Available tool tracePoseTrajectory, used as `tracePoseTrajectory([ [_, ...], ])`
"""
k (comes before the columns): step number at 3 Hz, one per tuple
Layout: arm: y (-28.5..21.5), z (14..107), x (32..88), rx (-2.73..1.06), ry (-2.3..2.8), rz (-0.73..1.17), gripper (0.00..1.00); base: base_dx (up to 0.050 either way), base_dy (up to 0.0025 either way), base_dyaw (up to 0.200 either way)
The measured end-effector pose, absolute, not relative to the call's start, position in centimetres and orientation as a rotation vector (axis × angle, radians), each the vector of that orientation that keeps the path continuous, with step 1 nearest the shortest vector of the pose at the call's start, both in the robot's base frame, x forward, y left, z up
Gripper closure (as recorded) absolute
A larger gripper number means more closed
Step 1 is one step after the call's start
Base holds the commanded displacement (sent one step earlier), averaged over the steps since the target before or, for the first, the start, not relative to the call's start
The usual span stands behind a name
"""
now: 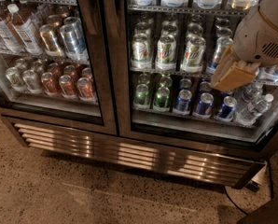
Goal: Close right fridge door
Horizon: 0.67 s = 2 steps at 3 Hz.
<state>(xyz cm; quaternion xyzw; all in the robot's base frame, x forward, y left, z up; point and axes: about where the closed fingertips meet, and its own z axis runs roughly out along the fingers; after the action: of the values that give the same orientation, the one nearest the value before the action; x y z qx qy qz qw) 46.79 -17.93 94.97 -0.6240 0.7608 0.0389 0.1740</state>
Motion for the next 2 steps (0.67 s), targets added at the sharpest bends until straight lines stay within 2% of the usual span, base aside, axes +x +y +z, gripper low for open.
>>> tracePoseTrajectory([
  [2, -17.93, 94.97, 46.79, -1.769, 2.157, 0.110, 1.00, -0.050, 0.00005, 0.000],
])
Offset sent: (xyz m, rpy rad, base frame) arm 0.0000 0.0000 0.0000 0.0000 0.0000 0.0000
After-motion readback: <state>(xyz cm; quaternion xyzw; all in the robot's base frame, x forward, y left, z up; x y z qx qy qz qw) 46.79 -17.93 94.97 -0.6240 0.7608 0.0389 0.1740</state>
